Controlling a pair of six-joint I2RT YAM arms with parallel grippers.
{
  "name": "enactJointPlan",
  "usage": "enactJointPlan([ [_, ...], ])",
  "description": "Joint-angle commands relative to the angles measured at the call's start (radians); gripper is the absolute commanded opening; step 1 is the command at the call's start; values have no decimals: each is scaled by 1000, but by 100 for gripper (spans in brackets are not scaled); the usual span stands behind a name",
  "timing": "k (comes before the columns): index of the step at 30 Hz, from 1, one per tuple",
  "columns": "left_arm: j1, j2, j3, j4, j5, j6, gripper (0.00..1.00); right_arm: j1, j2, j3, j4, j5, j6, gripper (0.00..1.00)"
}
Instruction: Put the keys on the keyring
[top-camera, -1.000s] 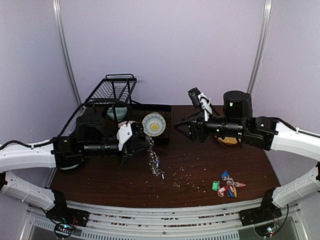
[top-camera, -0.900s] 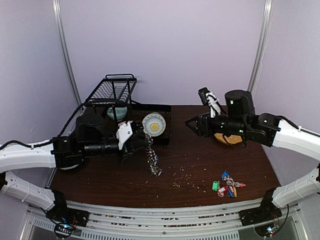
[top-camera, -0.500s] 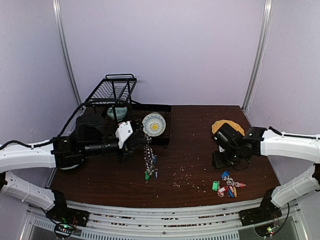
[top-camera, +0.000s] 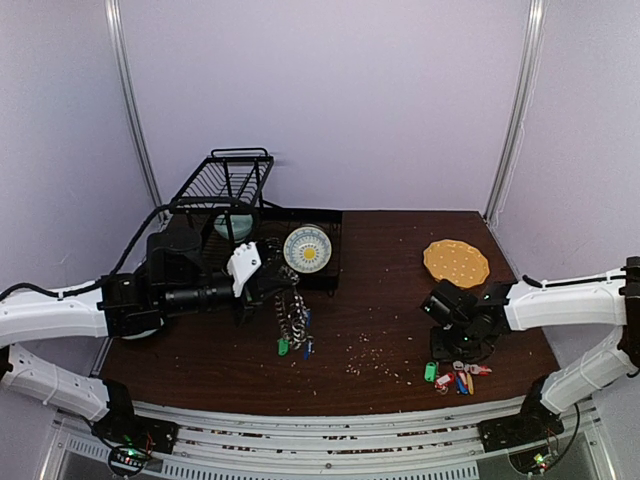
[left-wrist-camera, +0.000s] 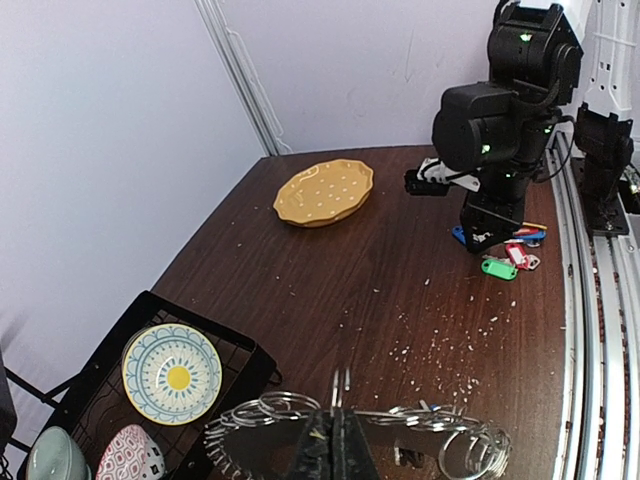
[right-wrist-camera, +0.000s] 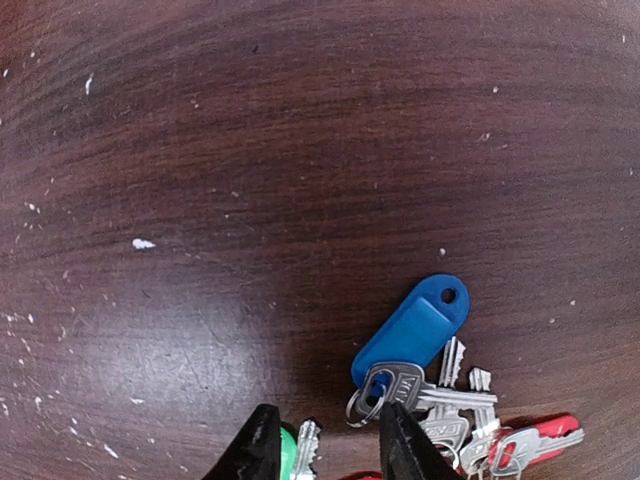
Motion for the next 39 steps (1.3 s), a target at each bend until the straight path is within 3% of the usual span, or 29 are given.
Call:
enactJointPlan([
  [1, 2, -29, -6, 75, 17, 15, 0, -7, 18, -23, 32, 18, 22, 32],
  [9, 2, -44, -3, 77, 55, 15, 0, -7, 35, -1, -29, 58, 13, 30],
  [14, 2, -51, -4, 81, 63, 15, 0, -10, 48, 6, -43, 121, 7, 19],
  [22, 2, -62, -7, 81, 73, 15, 0, -13, 53, 3, -27, 118, 3, 18],
  [28, 2, -64, -8, 79, 72, 17, 0, -15, 64, 1, -8, 127, -4, 0],
  [31, 2, -66, -8, 79, 69, 19, 0, -14, 58, 4, -4, 125, -12, 0],
  [35, 2, -69, -11, 81, 67, 21, 0, -7, 55, 54, 41, 78, -118, 0],
  [39, 2, -72, -18, 83, 52, 34, 0, 96, 74, 168, 130, -84, -302, 0],
])
